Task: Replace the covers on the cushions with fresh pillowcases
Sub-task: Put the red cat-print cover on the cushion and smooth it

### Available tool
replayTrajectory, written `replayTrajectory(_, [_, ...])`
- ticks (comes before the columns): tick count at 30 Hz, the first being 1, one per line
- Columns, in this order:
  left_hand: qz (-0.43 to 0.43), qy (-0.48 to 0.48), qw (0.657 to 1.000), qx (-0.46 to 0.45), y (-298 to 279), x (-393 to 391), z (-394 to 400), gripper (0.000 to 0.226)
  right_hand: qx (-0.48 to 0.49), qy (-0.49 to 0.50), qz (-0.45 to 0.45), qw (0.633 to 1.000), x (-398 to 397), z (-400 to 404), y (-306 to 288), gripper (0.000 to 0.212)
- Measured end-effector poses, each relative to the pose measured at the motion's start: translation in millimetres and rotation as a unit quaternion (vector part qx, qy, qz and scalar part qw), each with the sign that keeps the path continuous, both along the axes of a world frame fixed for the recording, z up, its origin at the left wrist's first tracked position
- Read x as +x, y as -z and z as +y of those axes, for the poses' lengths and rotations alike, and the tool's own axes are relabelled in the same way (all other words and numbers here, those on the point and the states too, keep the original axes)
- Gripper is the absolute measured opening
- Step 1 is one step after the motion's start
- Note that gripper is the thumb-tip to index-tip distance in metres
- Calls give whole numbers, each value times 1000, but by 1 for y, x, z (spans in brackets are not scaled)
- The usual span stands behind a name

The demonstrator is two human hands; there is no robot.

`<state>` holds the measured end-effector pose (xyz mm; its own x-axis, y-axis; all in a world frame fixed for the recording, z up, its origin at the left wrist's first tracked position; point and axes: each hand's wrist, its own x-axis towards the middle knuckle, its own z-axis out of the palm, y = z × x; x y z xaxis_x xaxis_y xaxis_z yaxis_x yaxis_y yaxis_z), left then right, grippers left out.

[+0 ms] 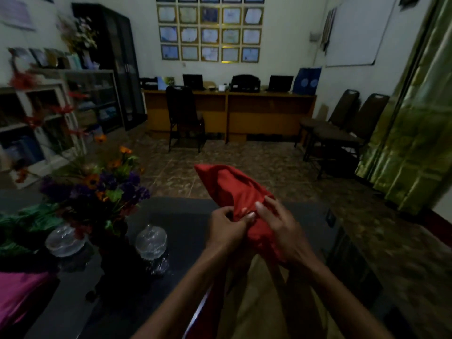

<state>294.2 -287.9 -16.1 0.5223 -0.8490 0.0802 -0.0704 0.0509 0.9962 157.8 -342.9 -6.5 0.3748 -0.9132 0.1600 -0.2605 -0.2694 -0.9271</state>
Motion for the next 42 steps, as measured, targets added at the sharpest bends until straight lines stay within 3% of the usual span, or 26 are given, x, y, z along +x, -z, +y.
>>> replayTrajectory(5, [-189,62,980,-14,-49,-28,-39,17,74,47,-99,991,-13,-44,-13,112])
replayTrajectory(6, [-209,88,974,-6,-48,-33,-44,20,88,57,-102,989,-19,-50,-8,108])
replayTrajectory(9, [-233,173,957,18,-29,-43,-53,33,109,97,-94,985,-37,-65,17,68])
replayTrajectory(12, [-196,231,953,23,-17,-45,-54,47,91,131,-69,985,-55,-78,34,55])
replayTrajectory(14, [-199,246,948,15,-15,-41,-52,51,77,138,-54,986,-65,-84,33,38])
replayTrajectory(18, [-314,214,925,6,-17,-52,-40,68,14,169,-40,985,-75,-80,24,24])
replayTrajectory(20, [-337,174,925,-10,-14,-66,-35,60,-25,206,-34,978,-75,-75,22,22])
replayTrajectory(24, [-397,72,910,-95,-6,-84,-24,10,-47,225,-28,973,-79,-72,22,19])
replayTrajectory(26, [-383,61,912,-131,0,-90,-14,7,-41,230,-24,972,-83,-74,20,25])
replayTrajectory(29, [-308,107,936,-134,5,-98,0,5,-48,235,-12,971,-84,-73,22,29])
replayTrajectory(31, [-305,140,933,-132,1,-99,4,7,-53,238,-11,970,-87,-72,23,31])
replayTrajectory(34, [-305,188,931,-68,-7,-91,8,31,-44,256,-1,966,-103,-75,23,32])
replayTrajectory(38, [-332,160,929,41,5,-94,6,78,-44,274,11,961,-128,-83,18,31])
replayTrajectory(41, [-268,165,948,55,14,-121,-6,79,-98,235,31,966,-137,-85,10,8])
replayTrajectory(42, [-257,165,951,50,16,-130,-12,74,-100,210,63,971,-139,-84,7,19])
